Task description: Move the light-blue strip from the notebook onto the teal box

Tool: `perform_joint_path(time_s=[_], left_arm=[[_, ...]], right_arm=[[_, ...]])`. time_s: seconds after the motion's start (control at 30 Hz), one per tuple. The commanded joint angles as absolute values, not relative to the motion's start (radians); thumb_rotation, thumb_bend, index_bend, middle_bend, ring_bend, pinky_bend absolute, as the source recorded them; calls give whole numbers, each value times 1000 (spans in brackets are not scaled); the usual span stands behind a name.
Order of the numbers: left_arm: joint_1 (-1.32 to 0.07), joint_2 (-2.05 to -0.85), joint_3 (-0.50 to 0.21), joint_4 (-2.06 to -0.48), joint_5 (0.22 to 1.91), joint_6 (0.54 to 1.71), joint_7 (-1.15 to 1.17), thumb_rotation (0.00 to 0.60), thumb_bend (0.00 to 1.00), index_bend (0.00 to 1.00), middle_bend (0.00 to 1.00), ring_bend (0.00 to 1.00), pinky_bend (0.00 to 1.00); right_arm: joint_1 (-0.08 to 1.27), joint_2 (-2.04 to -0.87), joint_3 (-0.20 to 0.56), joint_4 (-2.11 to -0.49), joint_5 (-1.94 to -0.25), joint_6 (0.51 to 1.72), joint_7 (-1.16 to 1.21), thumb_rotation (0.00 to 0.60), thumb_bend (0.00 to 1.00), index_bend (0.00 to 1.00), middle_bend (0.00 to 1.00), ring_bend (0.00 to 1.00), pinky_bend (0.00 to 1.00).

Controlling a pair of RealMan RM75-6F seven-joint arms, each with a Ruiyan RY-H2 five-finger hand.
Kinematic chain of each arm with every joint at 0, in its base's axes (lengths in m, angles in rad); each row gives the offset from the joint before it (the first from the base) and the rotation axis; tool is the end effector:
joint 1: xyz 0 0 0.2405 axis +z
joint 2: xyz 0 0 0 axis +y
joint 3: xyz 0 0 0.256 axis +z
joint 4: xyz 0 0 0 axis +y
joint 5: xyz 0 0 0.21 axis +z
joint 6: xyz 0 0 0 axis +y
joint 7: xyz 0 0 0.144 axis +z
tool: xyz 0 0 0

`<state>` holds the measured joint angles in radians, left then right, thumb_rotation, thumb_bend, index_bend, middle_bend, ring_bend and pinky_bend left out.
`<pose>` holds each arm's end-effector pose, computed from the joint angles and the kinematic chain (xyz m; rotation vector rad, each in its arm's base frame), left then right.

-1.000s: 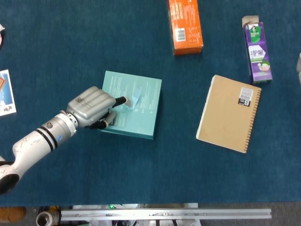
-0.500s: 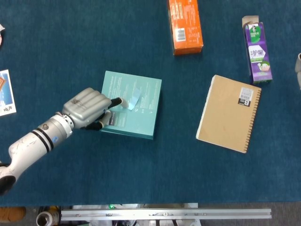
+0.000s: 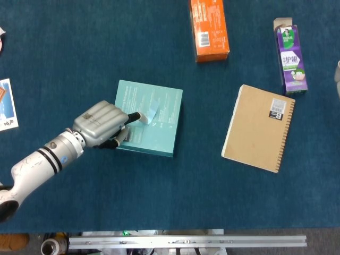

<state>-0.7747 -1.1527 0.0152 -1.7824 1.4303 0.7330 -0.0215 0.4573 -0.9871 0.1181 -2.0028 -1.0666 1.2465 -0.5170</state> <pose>-0.1601 0.2835 0.0356 -2.2839 -1.0795 -0.7715 -0.2111 -0.2703 0.1519 1.5764 -0.8370 0.6970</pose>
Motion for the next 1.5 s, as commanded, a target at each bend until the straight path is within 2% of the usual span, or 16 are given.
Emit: perform_joint_path(time_s=[0.03, 1.5], left_arm=[[-775, -1155, 17, -1781, 1427, 730, -18, 600, 768, 222, 1000, 1000, 1000], [-766, -1151, 20, -1785, 1416, 737, -6, 600, 769, 222, 1000, 1000, 1000]], right_arm=[[457, -986, 118, -2003, -1067, 1246, -517, 600, 431, 545, 890, 1000, 1000], [448, -989, 127, -1995, -1066, 1244, -510, 600, 431, 545, 891, 1000, 1000]])
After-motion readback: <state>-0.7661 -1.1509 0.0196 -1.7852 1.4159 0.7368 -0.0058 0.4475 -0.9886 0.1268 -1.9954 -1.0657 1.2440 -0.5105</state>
